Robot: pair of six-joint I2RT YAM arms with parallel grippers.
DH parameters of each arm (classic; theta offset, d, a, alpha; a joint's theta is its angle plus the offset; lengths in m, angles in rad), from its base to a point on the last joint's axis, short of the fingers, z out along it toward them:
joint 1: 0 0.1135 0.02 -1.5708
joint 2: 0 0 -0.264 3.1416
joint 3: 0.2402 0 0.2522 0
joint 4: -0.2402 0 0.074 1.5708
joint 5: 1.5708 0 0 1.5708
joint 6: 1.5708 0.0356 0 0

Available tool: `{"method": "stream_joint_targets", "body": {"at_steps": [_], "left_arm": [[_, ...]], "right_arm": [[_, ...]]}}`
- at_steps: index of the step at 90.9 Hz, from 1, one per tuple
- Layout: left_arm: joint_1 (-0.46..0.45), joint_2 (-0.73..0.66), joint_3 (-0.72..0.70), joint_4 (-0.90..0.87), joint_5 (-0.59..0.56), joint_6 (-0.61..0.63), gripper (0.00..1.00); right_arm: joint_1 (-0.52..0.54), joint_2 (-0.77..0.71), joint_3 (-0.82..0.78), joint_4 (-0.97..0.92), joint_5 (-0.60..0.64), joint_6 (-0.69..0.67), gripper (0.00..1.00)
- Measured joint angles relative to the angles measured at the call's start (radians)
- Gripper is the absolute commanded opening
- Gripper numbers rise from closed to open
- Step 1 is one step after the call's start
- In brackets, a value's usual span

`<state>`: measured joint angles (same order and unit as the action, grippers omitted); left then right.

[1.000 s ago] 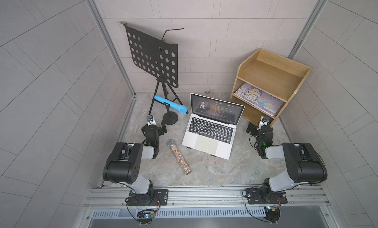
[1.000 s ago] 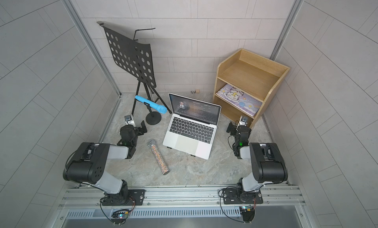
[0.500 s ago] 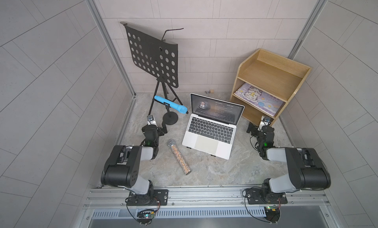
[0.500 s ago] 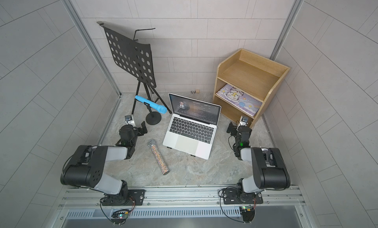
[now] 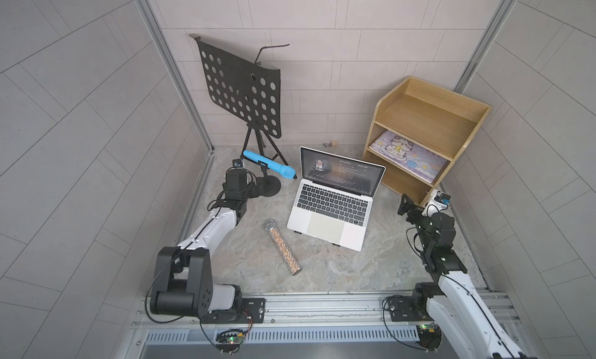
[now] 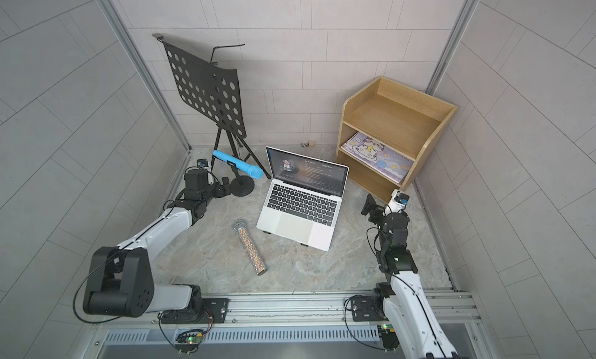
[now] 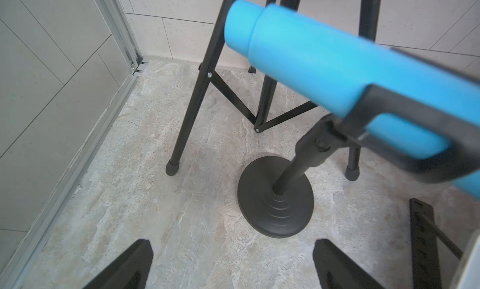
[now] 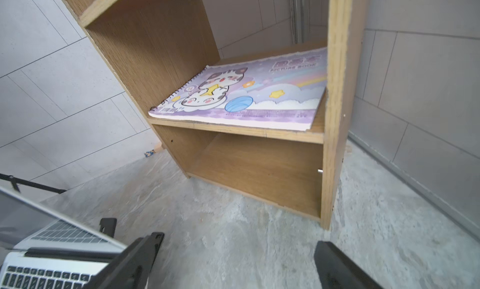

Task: Close the laptop lid and set it aside
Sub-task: Close the lid of the laptop.

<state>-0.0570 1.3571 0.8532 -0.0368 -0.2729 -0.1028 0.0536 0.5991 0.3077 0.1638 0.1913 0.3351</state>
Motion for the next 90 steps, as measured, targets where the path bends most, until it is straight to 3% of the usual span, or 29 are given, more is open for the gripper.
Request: {"method": "stream_joint_targets", "body": {"at_steps": [24, 38, 51, 70, 90], "left_arm": [[0.000, -0.060, 0.066, -0.383, 0.027, -0.208, 1.00], [0.003, -0.064, 0.121, -0.498, 0.191, -0.262, 1.00], [0.003, -0.066, 0.147, -0.515, 0.413, -0.306, 1.00], [0.002, -0.070, 0.146, -0.479, 0.705, -0.452, 1.00], [-0.050, -0.076, 0.140, -0.356, 0.901, -0.625, 1.00]], "right_arm": [[0.000, -0.357, 0.021, -0.336, 0.003, 0.244, 1.00], [0.000, -0.489, 0.008, -0.400, -0.035, 0.345, 1.00], [0.000, -0.412, 0.038, -0.434, -0.137, 0.356, 1.00], [0.000, -0.179, 0.240, -0.461, -0.288, 0.344, 1.00], [0.000, -0.065, 0.402, -0.461, -0.396, 0.338, 1.00]]}}
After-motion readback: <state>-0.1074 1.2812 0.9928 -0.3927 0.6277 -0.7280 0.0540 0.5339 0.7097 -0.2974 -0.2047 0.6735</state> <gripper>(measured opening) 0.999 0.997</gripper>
